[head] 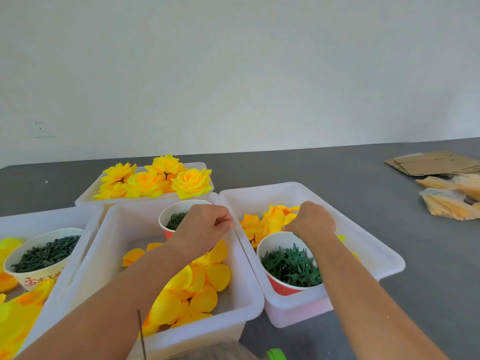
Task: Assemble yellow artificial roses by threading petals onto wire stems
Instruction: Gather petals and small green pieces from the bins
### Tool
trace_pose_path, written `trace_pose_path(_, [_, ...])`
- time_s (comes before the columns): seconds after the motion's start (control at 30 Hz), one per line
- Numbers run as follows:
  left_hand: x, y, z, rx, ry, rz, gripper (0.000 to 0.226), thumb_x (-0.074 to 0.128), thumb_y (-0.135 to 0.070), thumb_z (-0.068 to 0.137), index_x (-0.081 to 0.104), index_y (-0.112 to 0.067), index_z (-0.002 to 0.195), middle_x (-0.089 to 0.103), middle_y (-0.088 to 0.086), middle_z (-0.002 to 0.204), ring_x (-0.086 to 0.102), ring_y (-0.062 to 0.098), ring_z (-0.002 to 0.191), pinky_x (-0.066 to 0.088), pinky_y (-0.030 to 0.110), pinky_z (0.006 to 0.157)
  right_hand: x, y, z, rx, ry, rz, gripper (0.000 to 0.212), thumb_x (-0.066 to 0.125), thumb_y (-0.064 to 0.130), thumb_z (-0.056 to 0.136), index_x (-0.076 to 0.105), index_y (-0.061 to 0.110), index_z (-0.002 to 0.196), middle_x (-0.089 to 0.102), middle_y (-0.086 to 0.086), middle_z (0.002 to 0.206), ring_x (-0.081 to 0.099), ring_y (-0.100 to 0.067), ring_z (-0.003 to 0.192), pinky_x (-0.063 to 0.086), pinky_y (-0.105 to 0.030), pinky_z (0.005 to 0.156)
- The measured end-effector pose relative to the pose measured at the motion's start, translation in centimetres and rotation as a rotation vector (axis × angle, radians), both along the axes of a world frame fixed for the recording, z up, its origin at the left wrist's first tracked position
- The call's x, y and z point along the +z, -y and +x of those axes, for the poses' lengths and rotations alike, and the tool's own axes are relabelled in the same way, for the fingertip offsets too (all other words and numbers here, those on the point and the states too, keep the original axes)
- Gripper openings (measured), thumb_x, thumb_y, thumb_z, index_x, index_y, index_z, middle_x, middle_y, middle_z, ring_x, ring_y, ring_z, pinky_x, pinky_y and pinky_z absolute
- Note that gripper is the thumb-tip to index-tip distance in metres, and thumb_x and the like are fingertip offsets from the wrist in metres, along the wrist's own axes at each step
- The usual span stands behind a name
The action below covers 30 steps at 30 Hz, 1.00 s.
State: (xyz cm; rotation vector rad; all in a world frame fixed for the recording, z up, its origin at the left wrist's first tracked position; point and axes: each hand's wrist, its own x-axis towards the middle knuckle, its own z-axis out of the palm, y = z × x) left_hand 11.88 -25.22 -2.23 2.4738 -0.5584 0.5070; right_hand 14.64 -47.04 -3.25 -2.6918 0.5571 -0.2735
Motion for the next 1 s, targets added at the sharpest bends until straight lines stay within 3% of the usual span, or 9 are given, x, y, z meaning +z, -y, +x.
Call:
trace_pose_path(0.17, [-0.1,-0.2,-0.3,0.004,0.002,-0.027,0.015,0.057,-0.018,0.09,0.071,-0.012,0.085,0.06,-0.005,0.067,0.054,0.009,0.063,0.043,0.024,0.067,0.2,0.0,0.0,-0.013,0.061,0.019,0.013,0.067,0.01,0.077,0.061,0.016,0.087,0.06,-0.002,0.093,0.058,-0.024,0.09,0.041,-0.027,0.069])
trace_pose_path(0.27, [-0.2,-0.2,-0.5,0.0,0.006,-0.04,0.016,0.057,-0.016,0.09,0.071,-0.01,0.084,0.062,0.0,0.068,0.054,0.013,0.063,0.045,0.026,0.069,0.1,0.1,0.1,0.062,0.163,0.18,0.031,0.07,0.006,0.077,0.066,0.017,0.105,0.062,-0.001,0.111,0.059,-0.022,0.102,0.046,-0.028,0.078])
trace_pose_path(0.37, [-0.2,-0.3,-0.5,0.016,0.01,-0.055,0.015,0.058,-0.017,0.09,0.071,-0.011,0.083,0.06,-0.002,0.067,0.055,0.014,0.064,0.044,0.026,0.068,0.5,0.1,-0.3,0.123,0.295,0.455,0.03,0.073,0.004,0.075,0.068,0.012,0.104,0.064,-0.006,0.108,0.06,-0.024,0.1,0.049,-0.039,0.089])
trace_pose_path(0.57, [-0.3,-0.2,-0.4,0.06,0.013,-0.078,0.012,0.06,-0.023,0.089,0.07,-0.016,0.088,0.068,0.0,0.081,0.057,0.009,0.069,0.048,0.024,0.07,1.3,-0.2,-1.0,0.236,0.514,0.827,0.024,0.072,-0.002,0.074,0.067,0.011,0.093,0.06,-0.002,0.086,0.057,-0.011,0.08,0.047,-0.023,0.068])
trace_pose_path(0.67, [0.0,0.2,-0.5,0.105,0.013,-0.249,0.027,0.068,-0.035,0.082,0.065,-0.02,0.104,0.063,-0.01,0.094,0.055,-0.004,0.071,0.041,0.006,0.058,2.0,-1.0,-1.6,0.438,0.527,0.948,0.024,0.071,-0.004,0.074,0.068,0.011,0.092,0.06,0.002,0.08,0.057,0.001,0.066,0.044,-0.008,0.055])
trace_pose_path(0.77, [0.6,0.4,-0.6,0.112,-0.106,-0.454,0.054,0.07,-0.042,0.078,0.056,-0.016,0.123,0.062,-0.007,0.111,0.06,0.003,0.086,0.047,0.015,0.068,2.9,-1.9,-2.2,0.702,0.437,1.008,0.027,0.071,-0.007,0.073,0.069,0.015,0.088,0.061,0.0,0.081,0.058,0.003,0.066,0.047,-0.011,0.06])
trace_pose_path(0.87, [1.2,0.4,-0.8,0.045,-0.177,-0.701,0.036,0.069,-0.026,0.082,0.064,0.0,0.106,0.068,0.019,0.103,0.064,0.034,0.091,0.053,0.048,0.082,3.7,-3.2,-2.6,0.876,0.366,0.987,0.028,0.071,-0.011,0.071,0.068,0.013,0.086,0.061,-0.001,0.081,0.059,-0.003,0.073,0.051,-0.018,0.068])
trace_pose_path(0.93, [1.6,0.2,-1.2,-0.032,-0.2,-0.878,0.019,0.064,-0.011,0.085,0.065,0.004,0.097,0.067,0.027,0.097,0.064,0.04,0.087,0.053,0.053,0.082,3.6,-4.4,-2.6,0.837,0.392,0.976,0.028,0.073,-0.009,0.07,0.067,0.013,0.087,0.061,-0.002,0.081,0.059,-0.005,0.072,0.05,-0.016,0.064])
trace_pose_path(1.0, [1.8,-0.1,-1.4,-0.099,-0.233,-0.975,0.008,0.06,-0.005,0.087,0.064,-0.002,0.093,0.066,0.022,0.093,0.063,0.031,0.082,0.053,0.047,0.078,3.3,-5.4,-2.2,0.679,0.402,1.072,0.031,0.076,0.0,0.07,0.063,0.011,0.096,0.063,-0.005,0.088,0.059,-0.011,0.074,0.049,-0.018,0.059])
